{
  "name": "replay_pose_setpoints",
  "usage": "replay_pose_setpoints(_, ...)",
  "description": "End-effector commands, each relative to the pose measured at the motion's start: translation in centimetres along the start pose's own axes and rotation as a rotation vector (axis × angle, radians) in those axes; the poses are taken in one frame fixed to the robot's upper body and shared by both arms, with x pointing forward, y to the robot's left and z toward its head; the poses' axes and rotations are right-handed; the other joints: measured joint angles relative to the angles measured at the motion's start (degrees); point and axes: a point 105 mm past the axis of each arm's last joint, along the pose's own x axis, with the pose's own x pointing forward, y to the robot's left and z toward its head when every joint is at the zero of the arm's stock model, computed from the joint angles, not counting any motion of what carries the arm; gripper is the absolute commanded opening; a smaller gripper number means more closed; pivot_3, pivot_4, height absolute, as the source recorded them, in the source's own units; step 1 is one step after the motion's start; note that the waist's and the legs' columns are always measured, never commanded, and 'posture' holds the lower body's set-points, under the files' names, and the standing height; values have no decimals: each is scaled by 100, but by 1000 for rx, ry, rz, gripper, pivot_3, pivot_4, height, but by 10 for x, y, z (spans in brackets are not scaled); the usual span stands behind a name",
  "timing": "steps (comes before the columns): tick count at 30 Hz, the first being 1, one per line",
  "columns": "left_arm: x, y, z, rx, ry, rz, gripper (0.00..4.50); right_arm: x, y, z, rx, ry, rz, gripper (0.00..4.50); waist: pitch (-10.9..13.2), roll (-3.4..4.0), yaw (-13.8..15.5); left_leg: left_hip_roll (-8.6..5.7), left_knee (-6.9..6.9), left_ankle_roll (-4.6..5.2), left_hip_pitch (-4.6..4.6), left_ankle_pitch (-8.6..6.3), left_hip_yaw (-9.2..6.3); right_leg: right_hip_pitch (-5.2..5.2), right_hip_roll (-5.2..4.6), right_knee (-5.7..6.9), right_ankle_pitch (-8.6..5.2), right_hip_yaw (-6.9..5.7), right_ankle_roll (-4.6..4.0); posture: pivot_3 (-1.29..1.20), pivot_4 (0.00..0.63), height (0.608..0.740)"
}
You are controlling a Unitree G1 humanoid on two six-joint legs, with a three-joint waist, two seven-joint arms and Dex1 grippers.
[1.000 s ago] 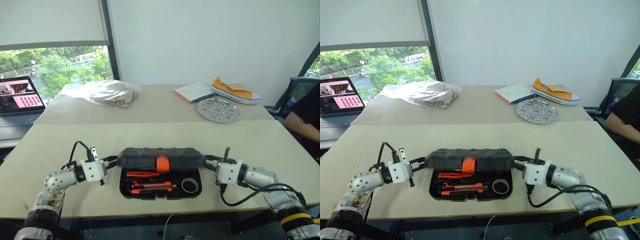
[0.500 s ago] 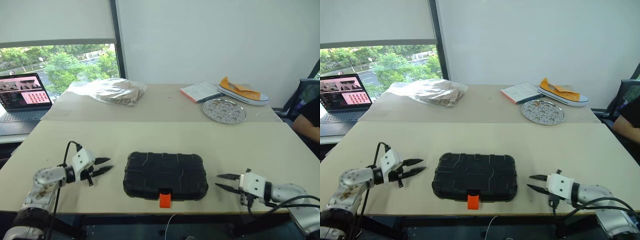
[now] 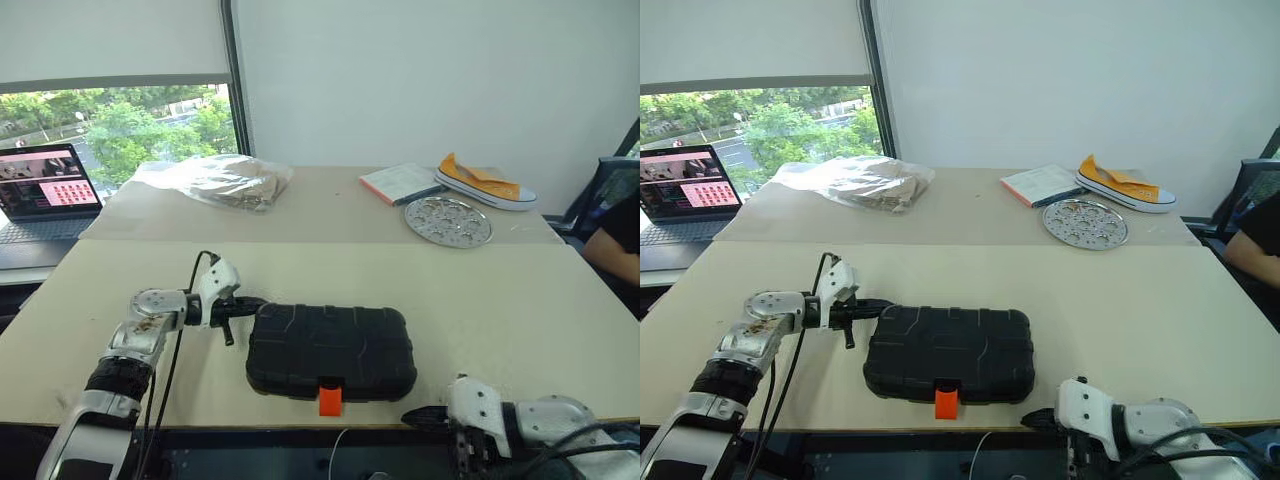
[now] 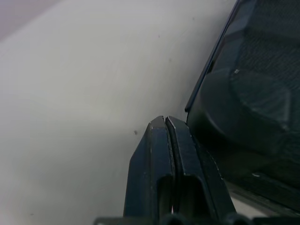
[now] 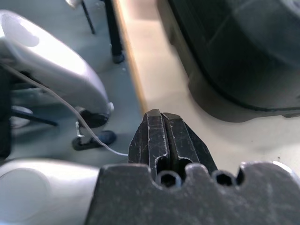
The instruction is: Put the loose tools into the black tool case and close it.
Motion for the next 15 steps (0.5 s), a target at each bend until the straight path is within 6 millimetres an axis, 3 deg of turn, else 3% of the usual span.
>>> replay_pose_setpoints(1,2,-9,5,-5,-9,-78,84,10,-17,13,-30,-29,-55,2,0,0,7,-2,-3,0,0,0,-5,0,-1,0,0,-1,0,0,150,740)
replay_pose_setpoints(8,-14,-7,-2,-58,-29,11,84,22,-73,18,-53,-38,-216,2,1,-1,-52,-6,0,0,-7,0,-12,-7,-6,6,5,1,8,0,150,740)
replay_pose_setpoints(12,-26,-9,-5,-86,-52,80,84,24,-93,17,-62,-36,-234,2,1,-1,-54,-10,-7,-43,-34,25,-12,-48,-5,14,6,1,6,0,150,740)
replay_pose_setpoints(15,-39,-6,-1,-86,-77,150,84,19,-95,13,-74,-13,-205,2,2,-1,-65,-12,-4,-56,-74,32,-13,-85,-7,21,7,2,5,0,150,740)
